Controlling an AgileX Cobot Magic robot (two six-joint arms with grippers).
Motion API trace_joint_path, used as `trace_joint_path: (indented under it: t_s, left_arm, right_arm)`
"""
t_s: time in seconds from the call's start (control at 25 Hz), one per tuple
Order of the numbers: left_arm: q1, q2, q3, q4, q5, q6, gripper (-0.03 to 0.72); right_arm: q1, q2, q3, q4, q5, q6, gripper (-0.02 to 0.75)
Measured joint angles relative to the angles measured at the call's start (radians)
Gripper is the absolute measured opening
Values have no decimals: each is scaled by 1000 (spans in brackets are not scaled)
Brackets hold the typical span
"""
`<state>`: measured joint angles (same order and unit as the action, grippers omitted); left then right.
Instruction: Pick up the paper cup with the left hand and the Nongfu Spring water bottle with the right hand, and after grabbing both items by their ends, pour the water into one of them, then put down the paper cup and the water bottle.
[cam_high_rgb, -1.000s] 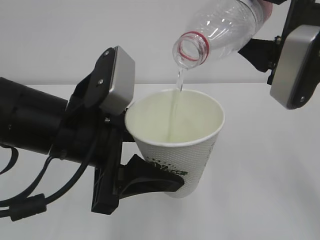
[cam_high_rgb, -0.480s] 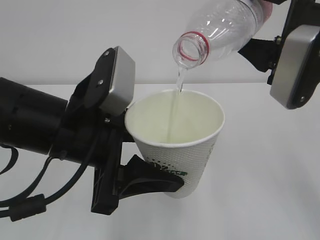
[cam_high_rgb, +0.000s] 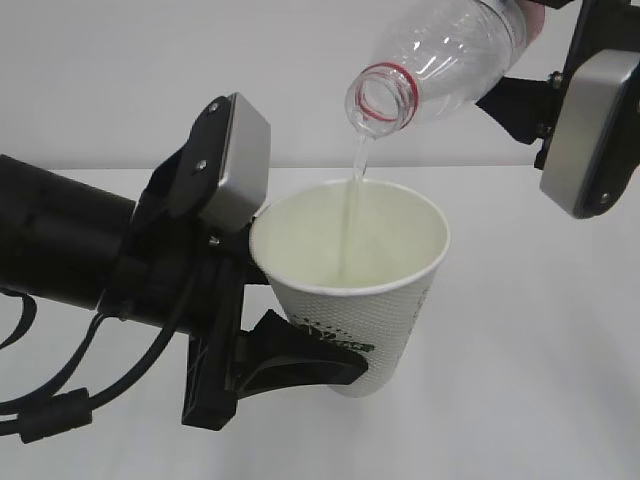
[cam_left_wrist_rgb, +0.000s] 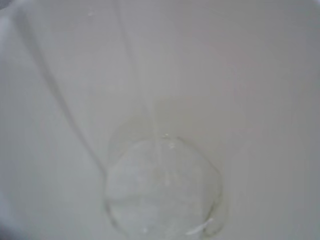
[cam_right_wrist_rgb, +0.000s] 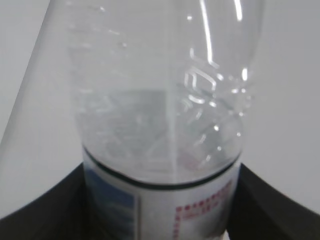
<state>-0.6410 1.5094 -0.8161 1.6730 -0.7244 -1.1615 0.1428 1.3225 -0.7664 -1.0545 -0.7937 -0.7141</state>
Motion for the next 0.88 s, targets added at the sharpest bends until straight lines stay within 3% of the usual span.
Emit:
trace_joint_path:
  t_s: [0.88]
  left_arm:
    - [0,0,0,0,0,0,492]
  right_arm:
    - [0,0,0,0,0,-6,512]
